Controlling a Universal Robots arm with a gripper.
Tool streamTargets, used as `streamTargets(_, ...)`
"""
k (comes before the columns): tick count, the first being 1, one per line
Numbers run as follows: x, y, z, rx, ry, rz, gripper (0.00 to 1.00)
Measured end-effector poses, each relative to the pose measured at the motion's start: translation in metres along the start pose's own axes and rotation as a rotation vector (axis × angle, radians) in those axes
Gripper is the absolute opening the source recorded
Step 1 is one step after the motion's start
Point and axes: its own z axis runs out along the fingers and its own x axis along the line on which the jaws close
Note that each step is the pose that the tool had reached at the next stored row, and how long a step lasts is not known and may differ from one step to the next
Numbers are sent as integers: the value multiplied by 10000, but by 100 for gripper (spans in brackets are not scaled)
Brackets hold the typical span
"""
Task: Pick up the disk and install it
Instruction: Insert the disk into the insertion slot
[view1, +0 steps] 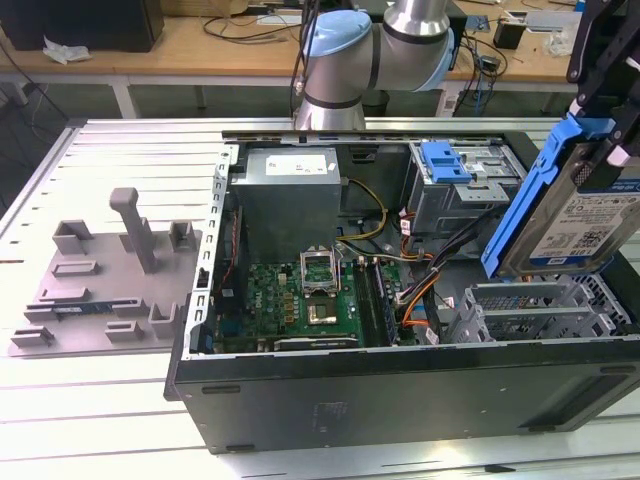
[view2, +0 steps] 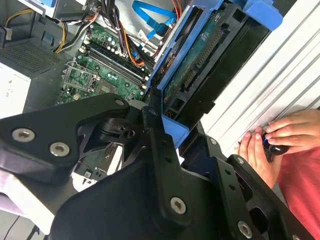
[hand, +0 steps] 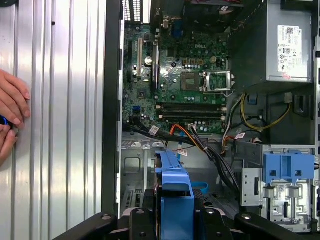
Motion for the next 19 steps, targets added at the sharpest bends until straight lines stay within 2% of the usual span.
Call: streamTargets(19, 19, 0, 16, 0, 10, 3, 37)
